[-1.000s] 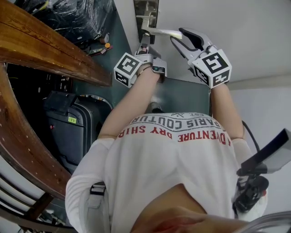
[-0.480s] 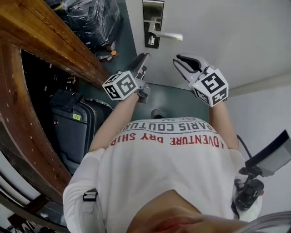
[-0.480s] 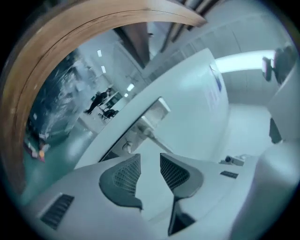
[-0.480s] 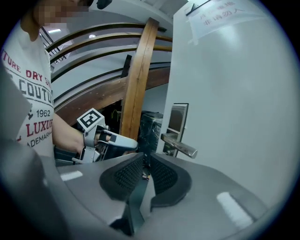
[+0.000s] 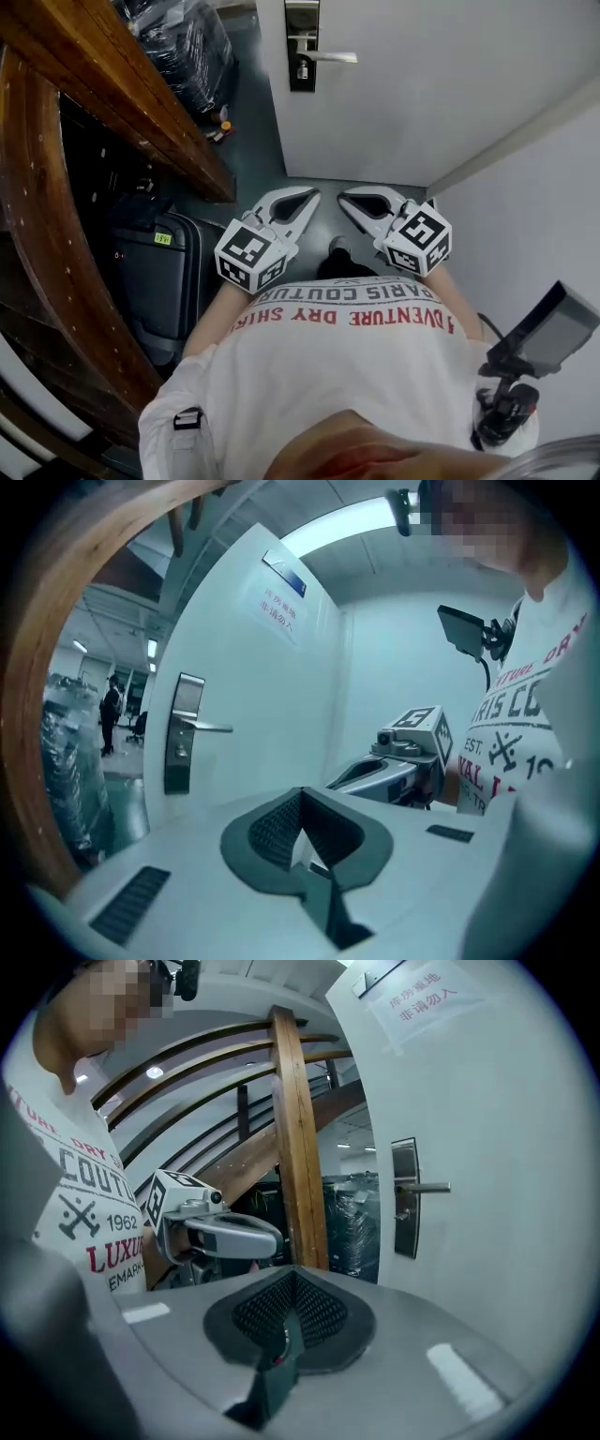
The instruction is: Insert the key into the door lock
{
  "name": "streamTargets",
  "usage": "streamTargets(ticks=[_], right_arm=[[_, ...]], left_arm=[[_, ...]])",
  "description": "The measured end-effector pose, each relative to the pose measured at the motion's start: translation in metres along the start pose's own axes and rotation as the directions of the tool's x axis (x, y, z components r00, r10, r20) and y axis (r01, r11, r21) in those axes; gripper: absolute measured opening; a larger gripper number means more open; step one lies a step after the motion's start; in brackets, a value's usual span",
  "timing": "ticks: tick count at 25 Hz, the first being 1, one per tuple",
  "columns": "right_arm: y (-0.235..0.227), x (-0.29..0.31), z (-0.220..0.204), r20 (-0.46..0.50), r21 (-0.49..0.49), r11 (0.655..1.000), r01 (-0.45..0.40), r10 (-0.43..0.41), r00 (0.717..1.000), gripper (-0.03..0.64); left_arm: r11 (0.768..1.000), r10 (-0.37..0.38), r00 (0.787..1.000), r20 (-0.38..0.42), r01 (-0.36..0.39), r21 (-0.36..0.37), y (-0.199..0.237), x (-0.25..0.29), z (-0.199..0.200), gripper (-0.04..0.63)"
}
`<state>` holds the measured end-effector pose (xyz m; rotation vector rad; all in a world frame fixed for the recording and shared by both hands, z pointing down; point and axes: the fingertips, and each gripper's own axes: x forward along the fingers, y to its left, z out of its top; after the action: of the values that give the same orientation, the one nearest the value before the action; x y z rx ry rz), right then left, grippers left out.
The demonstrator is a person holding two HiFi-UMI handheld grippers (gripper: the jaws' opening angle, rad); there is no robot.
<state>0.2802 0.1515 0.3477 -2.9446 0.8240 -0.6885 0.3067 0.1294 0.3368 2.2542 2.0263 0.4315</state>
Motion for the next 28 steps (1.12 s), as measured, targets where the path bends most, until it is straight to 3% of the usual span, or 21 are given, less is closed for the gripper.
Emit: streamTargets(ticks=[4, 9, 14, 19, 23, 28], right_arm=[[-0.059, 0.023, 0.023, -0.022, 0.044, 0.999, -0.023, 0.024, 0.999, 0.002], [-0.029, 0.005, 0.045, 0.003, -0.011, 0.999, -0.038, 0.038, 0.999, 0.002], [0.042, -0.057, 0.015, 0.047, -0.025, 0.999, -0.046, 0.047, 0.998, 0.002], [0.145, -0.151, -0.038, 0.04, -0.025, 0.999, -0.036, 0.037, 0.998, 0.002], [0.225, -0.225, -0.058, 0.035, -0.031, 0.999, -0.02, 0.021, 0.999, 0.002], [0.269, -0.275, -0.055, 0.062, 0.012, 1.0, 0.02, -0.021, 0.998, 0.002]], left_arm=[[0.995, 0.016, 0.998, -0.055, -0.021, -0.101, 0.051, 0.037, 0.018, 0.002], [0.994, 0.036, 0.996, -0.077, -0.044, -0.1, 0.022, 0.005, 0.025, 0.002], [0.994, 0.049, 0.995, -0.084, -0.057, -0.095, -0.068, -0.035, -0.003, 0.002], [0.995, 0.014, 0.996, -0.09, -0.023, -0.1, -0.204, -0.07, -0.038, 0.002], [0.996, -0.013, 0.996, -0.084, 0.006, -0.087, -0.308, -0.107, -0.047, 0.002], [0.995, -0.005, 0.997, -0.073, -0.002, -0.101, -0.367, -0.141, -0.04, 0.002]])
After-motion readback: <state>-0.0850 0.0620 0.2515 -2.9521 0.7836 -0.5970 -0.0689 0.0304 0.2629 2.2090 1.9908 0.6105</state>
